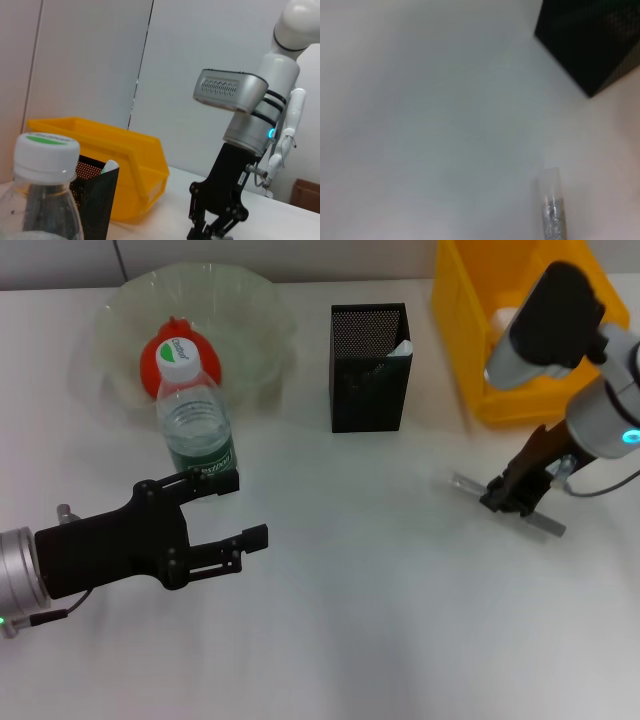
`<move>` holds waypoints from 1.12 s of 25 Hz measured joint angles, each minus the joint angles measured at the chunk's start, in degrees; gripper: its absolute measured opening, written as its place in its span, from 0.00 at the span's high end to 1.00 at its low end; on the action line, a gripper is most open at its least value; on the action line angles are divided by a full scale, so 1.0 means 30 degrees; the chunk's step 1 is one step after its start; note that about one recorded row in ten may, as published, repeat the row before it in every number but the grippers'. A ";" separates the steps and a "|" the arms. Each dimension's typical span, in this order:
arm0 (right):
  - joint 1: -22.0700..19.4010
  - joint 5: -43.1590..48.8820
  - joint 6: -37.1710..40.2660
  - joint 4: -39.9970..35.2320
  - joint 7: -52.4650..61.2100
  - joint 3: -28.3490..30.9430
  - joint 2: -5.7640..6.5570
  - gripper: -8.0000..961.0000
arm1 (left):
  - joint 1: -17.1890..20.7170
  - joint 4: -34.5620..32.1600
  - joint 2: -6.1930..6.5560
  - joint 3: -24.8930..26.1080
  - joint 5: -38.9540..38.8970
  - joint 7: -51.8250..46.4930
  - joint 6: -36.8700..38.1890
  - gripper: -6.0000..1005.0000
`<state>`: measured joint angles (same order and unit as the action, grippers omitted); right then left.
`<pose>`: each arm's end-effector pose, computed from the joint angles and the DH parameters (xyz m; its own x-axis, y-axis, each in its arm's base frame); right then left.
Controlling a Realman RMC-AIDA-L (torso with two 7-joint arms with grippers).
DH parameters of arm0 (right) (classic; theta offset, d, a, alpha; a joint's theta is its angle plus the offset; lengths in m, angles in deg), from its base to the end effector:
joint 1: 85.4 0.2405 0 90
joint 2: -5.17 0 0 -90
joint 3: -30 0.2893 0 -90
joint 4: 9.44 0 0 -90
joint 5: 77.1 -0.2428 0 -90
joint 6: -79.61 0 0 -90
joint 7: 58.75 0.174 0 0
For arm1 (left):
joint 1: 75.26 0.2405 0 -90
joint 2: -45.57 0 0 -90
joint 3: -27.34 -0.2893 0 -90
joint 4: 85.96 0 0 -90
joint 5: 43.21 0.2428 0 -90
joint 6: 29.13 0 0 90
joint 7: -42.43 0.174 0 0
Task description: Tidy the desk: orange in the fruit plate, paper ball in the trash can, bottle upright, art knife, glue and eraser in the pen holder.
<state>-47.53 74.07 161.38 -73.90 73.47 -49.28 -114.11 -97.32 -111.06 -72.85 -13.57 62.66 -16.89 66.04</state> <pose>0.2376 0.4240 -0.0665 0.7940 -0.5082 0.3335 -0.3785 -0.8427 -0.3829 -0.3290 0.3070 -0.0651 0.7272 0.2461 0.6408 0.4162 -0.9004 -0.1265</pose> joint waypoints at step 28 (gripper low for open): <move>0.2410 -2.4975 -0.6797 1.7432 -1.8412 1.1294 -0.0157 0.86 | -0.0093 0.0139 0.0018 0.0041 -0.0201 0.0500 0.0319 0.20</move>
<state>-40.30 -0.85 140.99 -21.60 18.24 -15.39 -114.58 -97.60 -110.64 -72.79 -13.45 62.06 -15.39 67.00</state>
